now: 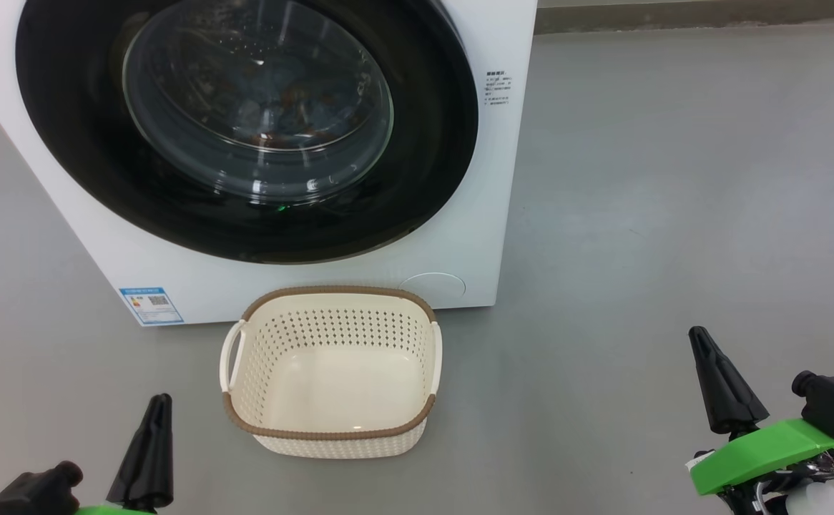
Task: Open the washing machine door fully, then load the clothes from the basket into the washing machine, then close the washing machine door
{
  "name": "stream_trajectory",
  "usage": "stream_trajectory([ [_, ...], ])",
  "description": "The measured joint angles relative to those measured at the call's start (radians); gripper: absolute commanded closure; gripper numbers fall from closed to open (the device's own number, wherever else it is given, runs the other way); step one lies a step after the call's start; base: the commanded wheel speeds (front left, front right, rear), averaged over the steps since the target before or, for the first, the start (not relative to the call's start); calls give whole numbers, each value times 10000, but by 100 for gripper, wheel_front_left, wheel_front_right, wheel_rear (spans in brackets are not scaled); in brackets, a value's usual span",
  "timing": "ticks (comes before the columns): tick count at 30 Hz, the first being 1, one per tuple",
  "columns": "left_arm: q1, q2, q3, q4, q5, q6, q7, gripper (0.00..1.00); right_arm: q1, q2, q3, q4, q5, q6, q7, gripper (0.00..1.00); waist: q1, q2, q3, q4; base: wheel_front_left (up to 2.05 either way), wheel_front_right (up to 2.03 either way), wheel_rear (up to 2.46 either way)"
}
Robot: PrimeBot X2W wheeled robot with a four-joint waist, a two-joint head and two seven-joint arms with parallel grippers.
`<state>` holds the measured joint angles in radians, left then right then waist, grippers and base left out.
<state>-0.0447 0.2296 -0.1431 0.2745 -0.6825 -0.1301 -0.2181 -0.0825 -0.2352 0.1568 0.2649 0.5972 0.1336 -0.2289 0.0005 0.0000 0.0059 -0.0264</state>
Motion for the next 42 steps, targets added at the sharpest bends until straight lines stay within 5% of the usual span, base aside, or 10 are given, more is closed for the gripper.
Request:
stream_trajectory([
  [42,-6,-667,817,0,-3323,2,1149,100,-1,598,-972,27,3607,0,1145,100,-4,0,-16,96,0,0,0],
])
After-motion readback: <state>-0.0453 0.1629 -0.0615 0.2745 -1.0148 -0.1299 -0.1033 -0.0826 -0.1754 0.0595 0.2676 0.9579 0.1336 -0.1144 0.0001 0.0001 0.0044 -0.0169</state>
